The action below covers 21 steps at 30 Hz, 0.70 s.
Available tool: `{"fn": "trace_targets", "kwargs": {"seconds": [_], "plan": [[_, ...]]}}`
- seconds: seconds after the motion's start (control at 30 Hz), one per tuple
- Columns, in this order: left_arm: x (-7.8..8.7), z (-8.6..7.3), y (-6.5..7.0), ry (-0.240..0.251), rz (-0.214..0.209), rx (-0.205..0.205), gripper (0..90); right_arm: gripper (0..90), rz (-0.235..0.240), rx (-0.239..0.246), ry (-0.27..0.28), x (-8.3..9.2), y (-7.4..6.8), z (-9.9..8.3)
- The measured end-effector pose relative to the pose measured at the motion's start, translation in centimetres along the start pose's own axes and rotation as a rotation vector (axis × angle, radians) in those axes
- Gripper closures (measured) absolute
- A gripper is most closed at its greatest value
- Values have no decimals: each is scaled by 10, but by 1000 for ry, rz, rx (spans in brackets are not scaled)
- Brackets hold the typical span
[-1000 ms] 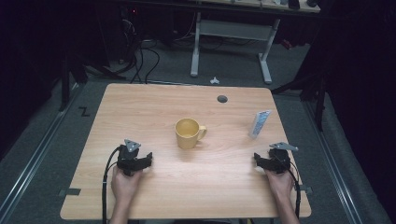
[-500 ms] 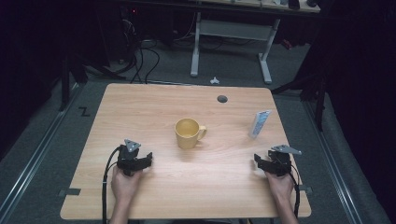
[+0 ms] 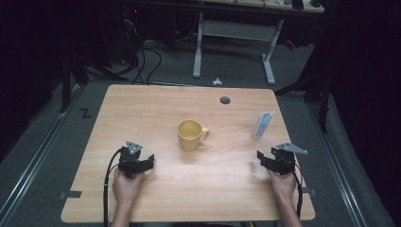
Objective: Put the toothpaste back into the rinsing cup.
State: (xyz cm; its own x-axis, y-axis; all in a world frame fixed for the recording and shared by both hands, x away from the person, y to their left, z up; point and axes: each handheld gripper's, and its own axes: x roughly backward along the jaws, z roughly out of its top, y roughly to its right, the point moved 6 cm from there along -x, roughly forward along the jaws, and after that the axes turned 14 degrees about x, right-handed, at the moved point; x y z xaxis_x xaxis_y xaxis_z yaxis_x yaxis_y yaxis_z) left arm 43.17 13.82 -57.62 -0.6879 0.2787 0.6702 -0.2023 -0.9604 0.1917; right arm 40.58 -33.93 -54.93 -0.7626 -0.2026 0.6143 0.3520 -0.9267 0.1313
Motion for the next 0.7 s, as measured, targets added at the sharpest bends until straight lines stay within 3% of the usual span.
{"fn": "trace_targets", "kwargs": {"seconds": [0.27,0.7], "plan": [[0,0,0,0,0,0,280,289,-5,-16,-5,0,7,2],[0,0,0,-2,-2,1,279,291,18,-19,5,-8,14,26]]}}
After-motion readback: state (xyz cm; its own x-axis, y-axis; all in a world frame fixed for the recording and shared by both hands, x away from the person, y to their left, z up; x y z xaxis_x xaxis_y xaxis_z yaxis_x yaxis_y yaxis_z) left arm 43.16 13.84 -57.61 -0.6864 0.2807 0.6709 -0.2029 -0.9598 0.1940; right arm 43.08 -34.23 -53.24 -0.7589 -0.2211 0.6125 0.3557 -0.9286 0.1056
